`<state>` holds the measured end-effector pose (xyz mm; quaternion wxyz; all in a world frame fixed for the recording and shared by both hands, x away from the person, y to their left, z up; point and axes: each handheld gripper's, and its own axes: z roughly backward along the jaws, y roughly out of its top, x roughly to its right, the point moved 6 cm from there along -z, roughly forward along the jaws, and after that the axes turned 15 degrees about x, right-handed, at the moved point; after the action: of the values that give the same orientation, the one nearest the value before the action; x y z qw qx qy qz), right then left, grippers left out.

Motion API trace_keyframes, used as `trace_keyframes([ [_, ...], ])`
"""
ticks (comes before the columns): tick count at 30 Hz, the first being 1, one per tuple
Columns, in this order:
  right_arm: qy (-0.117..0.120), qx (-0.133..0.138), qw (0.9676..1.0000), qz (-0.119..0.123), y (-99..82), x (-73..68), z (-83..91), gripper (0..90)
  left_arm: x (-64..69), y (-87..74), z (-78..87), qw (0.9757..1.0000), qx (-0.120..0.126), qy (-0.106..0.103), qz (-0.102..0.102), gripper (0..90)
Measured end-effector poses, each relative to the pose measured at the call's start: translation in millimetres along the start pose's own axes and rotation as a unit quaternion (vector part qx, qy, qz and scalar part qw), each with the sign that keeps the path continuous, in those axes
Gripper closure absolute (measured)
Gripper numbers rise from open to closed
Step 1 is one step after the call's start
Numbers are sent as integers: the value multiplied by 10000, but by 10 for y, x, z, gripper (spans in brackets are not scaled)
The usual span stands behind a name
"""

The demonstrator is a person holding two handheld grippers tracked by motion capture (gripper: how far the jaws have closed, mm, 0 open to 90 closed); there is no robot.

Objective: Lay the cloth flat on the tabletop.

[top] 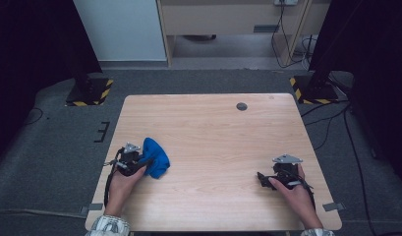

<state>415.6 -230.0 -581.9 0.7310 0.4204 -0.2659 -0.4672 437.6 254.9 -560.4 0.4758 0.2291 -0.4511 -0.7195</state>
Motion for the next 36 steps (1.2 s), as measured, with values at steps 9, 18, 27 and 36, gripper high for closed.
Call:
trace_keyframes([
  [9,0,0,10000,0,0,0,0,2,-3,231,182,9969,779,110,-43,669],
  [18,3,-1,10000,2,0,0,-1,2,143,326,238,9952,967,-30,-162,669],
  [27,24,7,10000,6,5,-5,-9,2,444,538,211,9922,1134,-420,-317,669],
  [36,40,3,10000,30,8,-4,-13,2,973,780,-52,9878,1066,-939,-638,667],
])
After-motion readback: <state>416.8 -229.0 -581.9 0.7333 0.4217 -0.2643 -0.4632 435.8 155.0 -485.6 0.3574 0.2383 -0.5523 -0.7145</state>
